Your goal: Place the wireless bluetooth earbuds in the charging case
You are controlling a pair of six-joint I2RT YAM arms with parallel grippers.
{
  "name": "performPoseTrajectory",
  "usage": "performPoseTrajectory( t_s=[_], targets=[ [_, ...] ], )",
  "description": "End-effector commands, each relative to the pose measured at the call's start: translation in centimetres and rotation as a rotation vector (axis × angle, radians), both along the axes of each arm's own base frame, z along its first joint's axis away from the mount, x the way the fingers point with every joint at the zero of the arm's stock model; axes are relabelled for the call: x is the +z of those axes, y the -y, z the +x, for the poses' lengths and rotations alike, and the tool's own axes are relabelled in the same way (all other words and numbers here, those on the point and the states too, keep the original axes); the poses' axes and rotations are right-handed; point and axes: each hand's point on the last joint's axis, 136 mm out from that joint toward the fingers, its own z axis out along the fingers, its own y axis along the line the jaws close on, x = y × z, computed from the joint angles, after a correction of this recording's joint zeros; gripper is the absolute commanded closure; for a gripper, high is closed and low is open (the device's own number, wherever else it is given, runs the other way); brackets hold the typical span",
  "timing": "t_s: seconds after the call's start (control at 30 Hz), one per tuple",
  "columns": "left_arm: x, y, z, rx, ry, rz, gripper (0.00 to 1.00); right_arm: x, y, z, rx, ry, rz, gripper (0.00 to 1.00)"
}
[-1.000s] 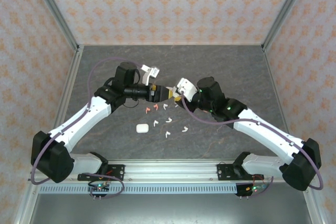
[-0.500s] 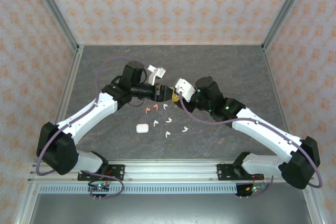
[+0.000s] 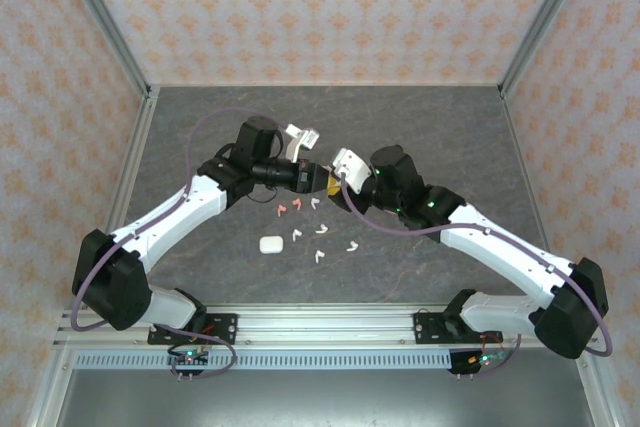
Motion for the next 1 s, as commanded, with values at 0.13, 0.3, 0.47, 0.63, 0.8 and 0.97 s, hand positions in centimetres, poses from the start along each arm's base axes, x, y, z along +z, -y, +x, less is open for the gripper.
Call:
performPoseTrajectory(
  t_s=[0.13,0.3,0.47,0.63,0.8,0.97],
  targets=[
    [1.8,-0.2,0.4,0.019,0.111,-0.004,0.85,1.7,0.9,-1.1,-0.015,-0.047,0.060,0.19],
    [2.3,-0.6,0.7,0.041,0.211,-0.011,0.90,2.6,2.6,-2.5,0.010,-0.133,0.167,0.08],
    [3.3,-1.2,0.4,0.043,0.344,-0.029,0.94,3.8,3.3,-2.4,0.029,-0.199,0.300,0.09],
    [4.4,-1.6,-0.3,0.040,0.442,-0.058,0.95,4.6,2.9,-1.4,0.034,-0.202,0.353,0.15],
    [4.8,-1.8,-1.3,0.014,0.487,-0.064,0.96,5.3,2.1,-0.4,0.039,-0.200,0.368,0.18],
    [4.9,-1.9,-2.1,-0.021,0.519,-0.067,0.98,5.8,1.6,0.6,0.034,-0.199,0.374,0.21]
  ],
)
